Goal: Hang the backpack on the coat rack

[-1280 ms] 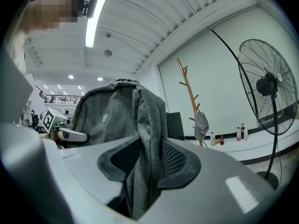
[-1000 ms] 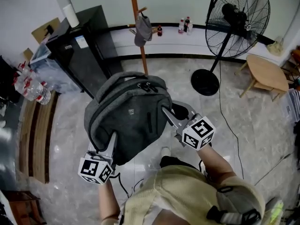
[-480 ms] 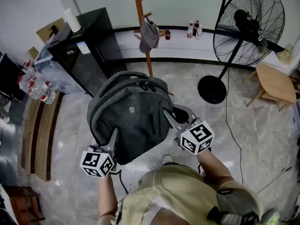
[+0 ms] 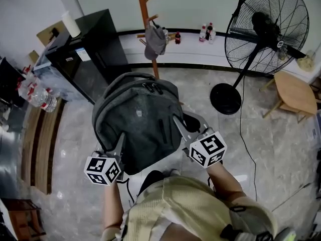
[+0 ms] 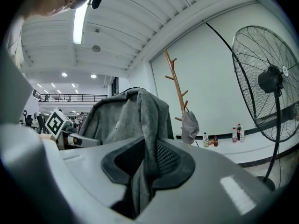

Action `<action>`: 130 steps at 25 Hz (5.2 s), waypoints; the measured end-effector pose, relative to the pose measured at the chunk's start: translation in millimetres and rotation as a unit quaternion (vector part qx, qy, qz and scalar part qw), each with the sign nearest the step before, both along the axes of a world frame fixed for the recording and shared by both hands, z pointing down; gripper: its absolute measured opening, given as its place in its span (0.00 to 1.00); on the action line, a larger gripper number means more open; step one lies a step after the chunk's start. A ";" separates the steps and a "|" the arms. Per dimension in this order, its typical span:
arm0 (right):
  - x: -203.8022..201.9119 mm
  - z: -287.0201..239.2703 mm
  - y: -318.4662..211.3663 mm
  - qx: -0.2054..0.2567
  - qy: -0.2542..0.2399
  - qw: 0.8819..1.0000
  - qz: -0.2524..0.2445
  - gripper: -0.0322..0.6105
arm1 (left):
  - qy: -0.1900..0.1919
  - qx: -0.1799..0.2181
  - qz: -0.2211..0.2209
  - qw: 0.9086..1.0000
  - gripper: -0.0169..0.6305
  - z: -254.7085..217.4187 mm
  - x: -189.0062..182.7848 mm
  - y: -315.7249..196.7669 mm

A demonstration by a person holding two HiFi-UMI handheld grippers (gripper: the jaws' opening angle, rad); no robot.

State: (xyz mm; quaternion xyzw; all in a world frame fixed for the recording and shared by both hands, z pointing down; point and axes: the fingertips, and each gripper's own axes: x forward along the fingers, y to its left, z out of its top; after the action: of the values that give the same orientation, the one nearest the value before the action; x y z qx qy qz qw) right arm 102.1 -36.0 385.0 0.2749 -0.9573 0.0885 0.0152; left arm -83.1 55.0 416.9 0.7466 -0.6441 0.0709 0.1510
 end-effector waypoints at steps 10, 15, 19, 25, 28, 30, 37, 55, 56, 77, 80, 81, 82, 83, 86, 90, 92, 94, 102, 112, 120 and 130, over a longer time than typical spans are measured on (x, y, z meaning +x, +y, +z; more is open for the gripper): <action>-4.8 -7.6 -31.0 0.006 0.006 0.999 0.038 0.15 | -0.014 0.002 0.008 1.000 0.19 1.0 -9.5 -50.9; -19.3 -4.1 -58.3 0.009 0.021 0.998 0.067 0.15 | -0.024 0.000 0.017 1.000 0.19 7.0 -25.3 -87.8; -40.4 2.0 -81.3 0.005 0.032 0.996 0.080 0.15 | -0.019 -0.007 0.023 1.000 0.19 16.7 -47.1 -118.3; -62.8 13.0 -119.2 -0.014 0.047 0.993 0.110 0.15 | -0.006 -0.028 0.049 0.998 0.19 32.2 -70.3 -167.6; -72.1 19.1 -137.7 -0.022 0.056 0.991 0.123 0.15 | 0.001 -0.036 0.060 0.998 0.19 39.9 -79.4 -189.3; -78.6 22.6 -149.1 -0.027 0.062 0.989 0.129 0.15 | 0.005 -0.042 0.067 0.997 0.19 44.7 -85.5 -202.9; -99.6 38.1 -184.0 -0.050 0.080 0.984 0.150 0.15 | 0.010 -0.062 0.087 0.994 0.19 61.0 -106.3 -244.4; -141.9 66.8 -251.9 -0.090 0.105 0.969 0.207 0.15 | 0.021 -0.099 0.131 0.986 0.19 96.2 -144.3 -331.7; -143.2 68.0 -254.1 -0.091 0.107 0.968 0.209 0.15 | 0.022 -0.100 0.133 0.986 0.19 97.8 -145.4 -334.6; -161.1 100.1 -273.3 -0.121 0.126 0.956 0.235 0.15 | 0.026 -0.126 0.169 0.977 0.19 133.9 -160.0 -371.6; -159.9 104.2 -275.5 -0.124 0.130 0.955 0.238 0.15 | 0.028 -0.125 0.170 0.977 0.19 138.4 -158.6 -374.2; -159.5 105.7 -276.3 -0.125 0.132 0.954 0.239 0.15 | 0.028 -0.124 0.171 0.977 0.20 140.2 -158.1 -375.2; -159.3 107.3 -277.2 -0.126 0.134 0.953 0.239 0.15 | 0.029 -0.123 0.172 0.977 0.20 141.9 -157.8 -376.6; -159.3 108.9 -278.2 -0.126 0.135 0.953 0.240 0.15 | 0.029 -0.120 0.173 0.977 0.20 143.4 -157.8 -378.4; -160.1 116.0 -281.8 -0.129 0.142 0.951 0.241 0.15 | 0.028 -0.115 0.174 0.978 0.20 149.6 -159.2 -383.8; -159.6 124.8 -287.4 -0.133 0.148 0.950 0.242 0.15 | 0.026 -0.110 0.171 0.979 0.20 156.9 -159.8 -391.9; -159.0 128.1 -290.8 -0.134 0.151 0.949 0.243 0.15 | 0.024 -0.104 0.168 0.980 0.21 159.6 -159.6 -396.4; -158.7 132.5 -293.8 -0.137 0.153 0.948 0.243 0.15 | 0.021 -0.096 0.166 0.981 0.21 163.0 -159.8 -400.1; -158.2 146.2 -306.1 -0.143 0.162 0.944 0.249 0.15 | 0.024 -0.056 0.176 0.983 0.21 177.5 -159.1 -419.7; -155.5 152.9 -315.2 -0.149 0.170 0.938 0.264 0.15 | 0.041 -0.063 0.202 0.977 0.23 194.3 -152.6 -444.2; -157.9 167.2 -321.4 -0.153 0.180 0.935 0.266 0.15 | 0.048 -0.074 0.196 0.977 0.27 210.5 -155.2 -468.7; -153.3 180.6 -336.4 -0.146 0.185 0.929 0.286 0.15 | 0.034 -0.073 0.178 0.981 0.35 221.9 -157.9 -496.7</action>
State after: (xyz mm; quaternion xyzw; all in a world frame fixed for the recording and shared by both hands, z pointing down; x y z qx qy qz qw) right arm -51.2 -372.4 565.6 0.5434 -0.7948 0.1751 0.2057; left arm -241.0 -441.7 638.8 0.8384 -0.4882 0.1182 0.2115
